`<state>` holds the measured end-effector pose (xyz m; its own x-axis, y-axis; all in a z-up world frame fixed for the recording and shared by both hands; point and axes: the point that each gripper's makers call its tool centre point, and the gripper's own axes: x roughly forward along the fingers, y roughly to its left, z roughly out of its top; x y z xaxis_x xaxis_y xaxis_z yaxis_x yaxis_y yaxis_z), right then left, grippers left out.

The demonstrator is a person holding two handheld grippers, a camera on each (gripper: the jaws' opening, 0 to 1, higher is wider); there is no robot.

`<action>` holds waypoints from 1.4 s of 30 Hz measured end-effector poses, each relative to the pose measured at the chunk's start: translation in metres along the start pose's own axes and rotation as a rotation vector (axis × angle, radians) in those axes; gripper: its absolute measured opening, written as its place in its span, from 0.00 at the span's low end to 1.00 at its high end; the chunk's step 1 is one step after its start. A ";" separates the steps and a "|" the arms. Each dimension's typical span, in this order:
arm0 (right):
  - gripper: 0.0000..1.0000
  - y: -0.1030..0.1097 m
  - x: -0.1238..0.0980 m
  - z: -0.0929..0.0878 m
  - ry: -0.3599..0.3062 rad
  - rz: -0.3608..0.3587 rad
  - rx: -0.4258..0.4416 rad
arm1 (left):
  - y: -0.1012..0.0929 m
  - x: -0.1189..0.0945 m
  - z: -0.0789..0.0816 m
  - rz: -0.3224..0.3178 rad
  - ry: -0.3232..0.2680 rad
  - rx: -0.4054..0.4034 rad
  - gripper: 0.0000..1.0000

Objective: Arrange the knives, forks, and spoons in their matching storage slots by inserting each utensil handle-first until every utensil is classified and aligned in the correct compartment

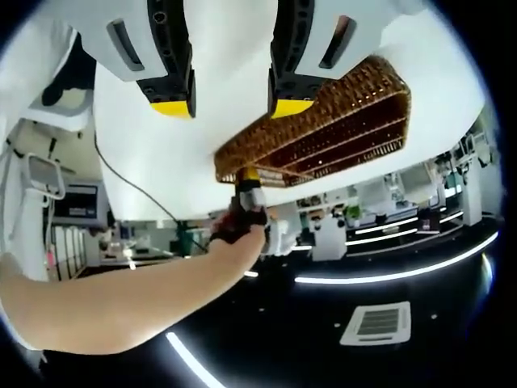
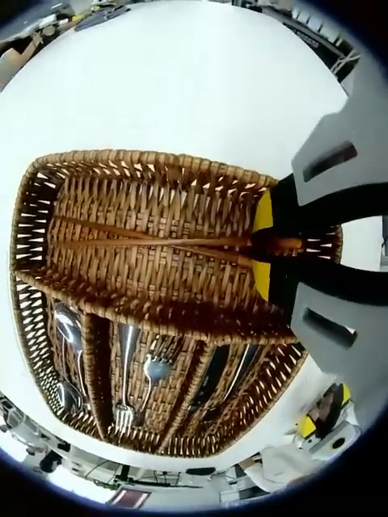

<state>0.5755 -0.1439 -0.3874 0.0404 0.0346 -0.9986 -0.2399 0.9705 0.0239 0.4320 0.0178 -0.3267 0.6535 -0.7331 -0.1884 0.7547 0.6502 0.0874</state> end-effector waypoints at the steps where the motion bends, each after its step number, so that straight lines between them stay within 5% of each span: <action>1: 0.10 0.000 0.000 0.000 0.002 0.000 -0.004 | 0.000 0.000 0.000 0.000 0.000 0.000 0.35; 31: 0.13 0.001 -0.006 0.021 -0.029 0.025 -0.049 | 0.002 0.000 -0.002 0.006 0.016 -0.003 0.34; 42: 0.12 0.003 0.002 0.015 -0.019 0.019 -0.041 | 0.003 -0.001 -0.001 0.009 0.012 -0.001 0.36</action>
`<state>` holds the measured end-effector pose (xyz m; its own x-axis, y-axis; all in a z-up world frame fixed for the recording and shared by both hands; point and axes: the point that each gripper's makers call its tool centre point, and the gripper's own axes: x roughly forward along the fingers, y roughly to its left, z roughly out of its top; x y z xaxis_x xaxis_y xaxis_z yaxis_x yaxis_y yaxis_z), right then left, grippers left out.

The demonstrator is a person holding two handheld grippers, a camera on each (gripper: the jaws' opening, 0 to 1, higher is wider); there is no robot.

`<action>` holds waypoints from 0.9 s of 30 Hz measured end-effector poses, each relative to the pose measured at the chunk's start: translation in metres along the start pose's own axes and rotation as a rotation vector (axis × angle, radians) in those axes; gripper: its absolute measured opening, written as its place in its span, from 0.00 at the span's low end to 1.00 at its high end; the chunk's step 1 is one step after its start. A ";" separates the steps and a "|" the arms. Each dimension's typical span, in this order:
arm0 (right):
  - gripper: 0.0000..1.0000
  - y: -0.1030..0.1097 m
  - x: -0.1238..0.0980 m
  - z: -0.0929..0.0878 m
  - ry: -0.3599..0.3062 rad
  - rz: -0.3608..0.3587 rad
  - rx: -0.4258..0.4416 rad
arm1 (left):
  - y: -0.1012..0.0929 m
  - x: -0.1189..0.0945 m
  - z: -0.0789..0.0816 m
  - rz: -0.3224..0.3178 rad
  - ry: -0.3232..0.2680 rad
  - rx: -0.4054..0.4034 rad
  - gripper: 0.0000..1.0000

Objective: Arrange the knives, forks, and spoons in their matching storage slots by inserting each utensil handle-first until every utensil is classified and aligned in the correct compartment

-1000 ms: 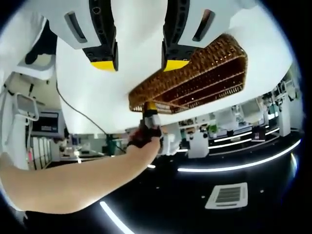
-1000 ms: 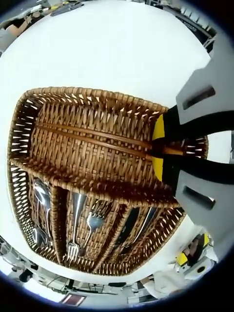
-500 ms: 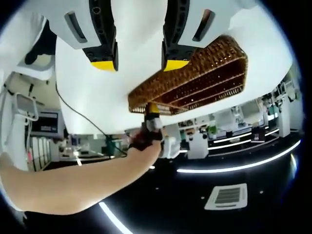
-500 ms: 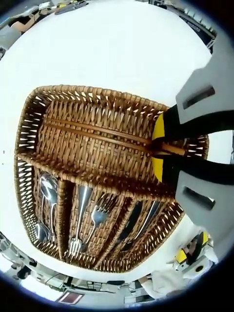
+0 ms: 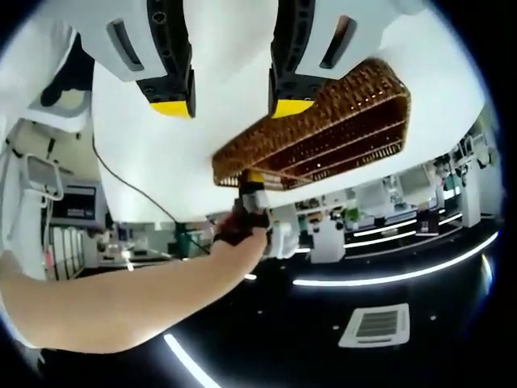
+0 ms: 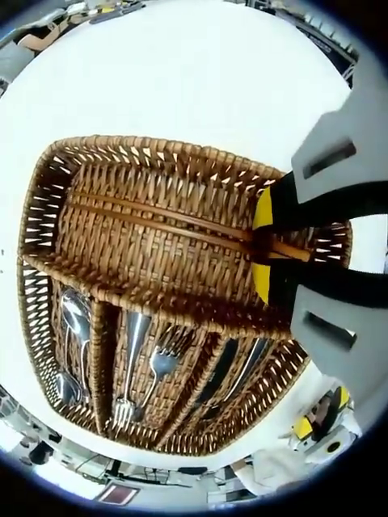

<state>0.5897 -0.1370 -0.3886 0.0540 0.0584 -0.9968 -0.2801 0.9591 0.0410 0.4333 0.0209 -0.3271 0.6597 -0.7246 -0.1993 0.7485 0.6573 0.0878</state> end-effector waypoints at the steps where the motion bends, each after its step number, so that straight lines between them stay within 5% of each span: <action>1: 0.12 0.000 0.000 0.000 0.000 -0.004 -0.001 | 0.000 0.000 0.000 0.001 0.000 0.000 0.36; 27: 0.12 0.003 0.002 0.000 -0.005 0.002 -0.023 | -0.007 -0.002 0.002 -0.017 0.013 -0.022 0.51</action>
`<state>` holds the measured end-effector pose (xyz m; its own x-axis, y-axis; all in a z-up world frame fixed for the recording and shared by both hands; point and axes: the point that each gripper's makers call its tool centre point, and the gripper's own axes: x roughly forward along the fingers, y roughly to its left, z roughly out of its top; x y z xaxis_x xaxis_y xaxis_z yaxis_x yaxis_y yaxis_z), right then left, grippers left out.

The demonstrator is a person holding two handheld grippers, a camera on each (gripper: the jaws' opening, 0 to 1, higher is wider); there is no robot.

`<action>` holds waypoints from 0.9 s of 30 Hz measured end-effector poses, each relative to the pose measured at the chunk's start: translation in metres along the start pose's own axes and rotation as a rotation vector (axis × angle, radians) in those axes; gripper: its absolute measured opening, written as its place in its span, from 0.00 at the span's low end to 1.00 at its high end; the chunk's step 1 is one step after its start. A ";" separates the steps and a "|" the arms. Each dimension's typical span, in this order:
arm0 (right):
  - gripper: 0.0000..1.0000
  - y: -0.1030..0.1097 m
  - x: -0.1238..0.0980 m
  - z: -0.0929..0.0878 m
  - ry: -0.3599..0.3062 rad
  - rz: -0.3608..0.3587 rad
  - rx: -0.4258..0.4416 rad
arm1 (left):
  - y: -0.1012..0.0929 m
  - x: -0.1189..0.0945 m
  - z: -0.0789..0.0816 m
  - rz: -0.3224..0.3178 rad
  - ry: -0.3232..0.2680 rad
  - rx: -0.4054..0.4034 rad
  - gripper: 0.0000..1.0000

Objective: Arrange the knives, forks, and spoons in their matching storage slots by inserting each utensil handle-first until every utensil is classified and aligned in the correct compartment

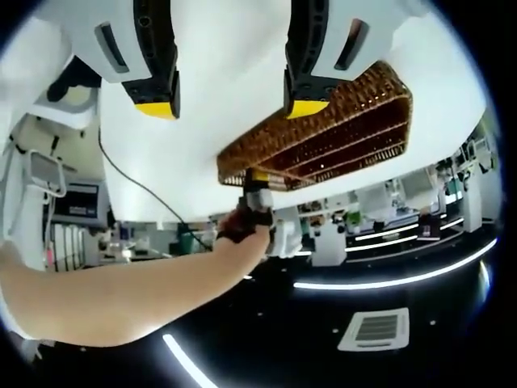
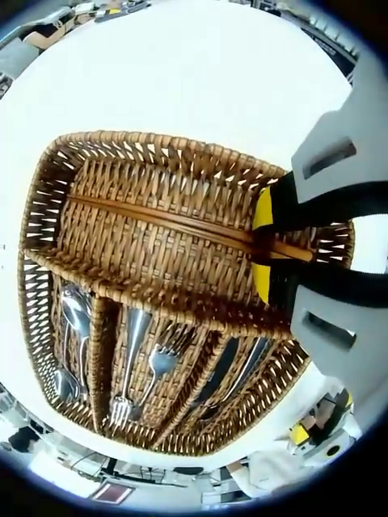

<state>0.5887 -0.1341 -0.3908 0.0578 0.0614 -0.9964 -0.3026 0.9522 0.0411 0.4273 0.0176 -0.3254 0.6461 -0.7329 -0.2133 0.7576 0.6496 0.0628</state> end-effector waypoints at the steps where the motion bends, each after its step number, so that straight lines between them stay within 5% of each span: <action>1: 0.12 0.001 0.001 0.000 0.002 0.000 -0.002 | 0.000 0.000 0.000 -0.001 0.001 0.001 0.51; 27: 0.15 -0.004 -0.007 0.012 -0.034 -0.007 -0.024 | 0.001 0.001 -0.004 0.007 0.013 0.002 0.51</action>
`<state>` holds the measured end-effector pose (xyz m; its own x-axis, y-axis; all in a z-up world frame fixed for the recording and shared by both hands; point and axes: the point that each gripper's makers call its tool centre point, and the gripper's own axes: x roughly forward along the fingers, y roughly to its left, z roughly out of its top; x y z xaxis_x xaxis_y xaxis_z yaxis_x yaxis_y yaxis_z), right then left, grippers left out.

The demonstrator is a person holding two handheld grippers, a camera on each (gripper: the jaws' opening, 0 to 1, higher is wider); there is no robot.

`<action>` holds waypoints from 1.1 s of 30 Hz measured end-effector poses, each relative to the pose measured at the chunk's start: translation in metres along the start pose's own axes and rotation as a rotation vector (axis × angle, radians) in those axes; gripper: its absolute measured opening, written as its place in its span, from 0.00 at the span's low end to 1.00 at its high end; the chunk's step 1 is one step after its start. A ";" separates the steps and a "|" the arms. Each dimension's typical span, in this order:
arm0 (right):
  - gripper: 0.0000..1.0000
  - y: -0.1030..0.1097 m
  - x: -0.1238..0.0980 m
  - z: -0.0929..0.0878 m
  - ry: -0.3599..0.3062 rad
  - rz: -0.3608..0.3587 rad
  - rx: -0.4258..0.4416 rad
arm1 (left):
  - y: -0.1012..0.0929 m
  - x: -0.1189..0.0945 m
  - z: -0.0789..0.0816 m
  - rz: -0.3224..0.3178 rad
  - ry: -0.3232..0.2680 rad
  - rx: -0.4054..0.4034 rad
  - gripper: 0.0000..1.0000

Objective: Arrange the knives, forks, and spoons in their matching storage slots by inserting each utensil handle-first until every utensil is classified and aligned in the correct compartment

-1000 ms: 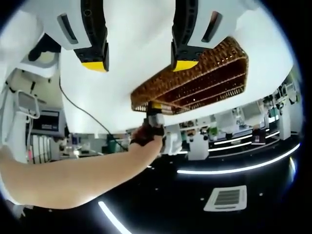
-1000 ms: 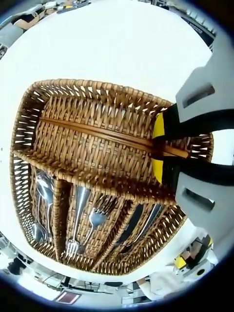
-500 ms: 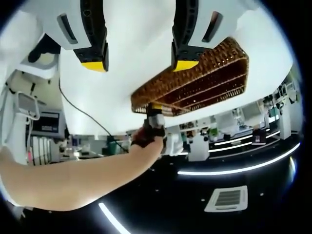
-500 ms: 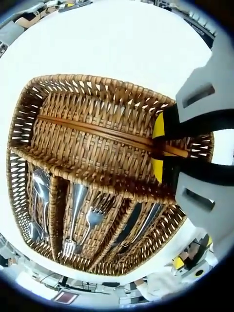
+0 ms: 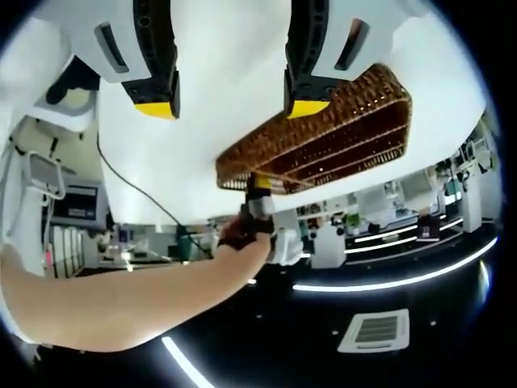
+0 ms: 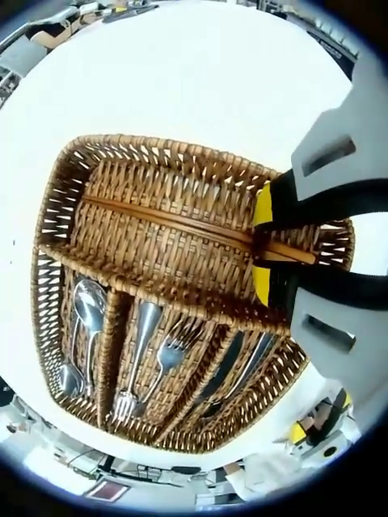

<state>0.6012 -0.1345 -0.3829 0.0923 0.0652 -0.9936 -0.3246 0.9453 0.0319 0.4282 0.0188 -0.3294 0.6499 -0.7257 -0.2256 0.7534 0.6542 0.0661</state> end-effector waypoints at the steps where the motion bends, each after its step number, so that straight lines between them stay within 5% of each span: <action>1: 0.15 0.001 0.001 -0.001 0.003 0.001 0.000 | 0.000 0.000 0.000 0.000 0.000 0.000 0.51; 21: 0.16 0.000 0.000 -0.002 -0.012 0.000 -0.024 | -0.001 0.000 -0.003 -0.001 0.009 -0.001 0.51; 33: 0.21 0.003 -0.006 0.001 -0.049 0.012 -0.121 | 0.001 -0.002 -0.001 0.009 0.008 0.005 0.51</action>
<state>0.6001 -0.1316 -0.3764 0.1329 0.0949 -0.9866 -0.4366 0.8992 0.0277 0.4281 0.0212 -0.3303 0.6562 -0.7177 -0.2328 0.7477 0.6600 0.0730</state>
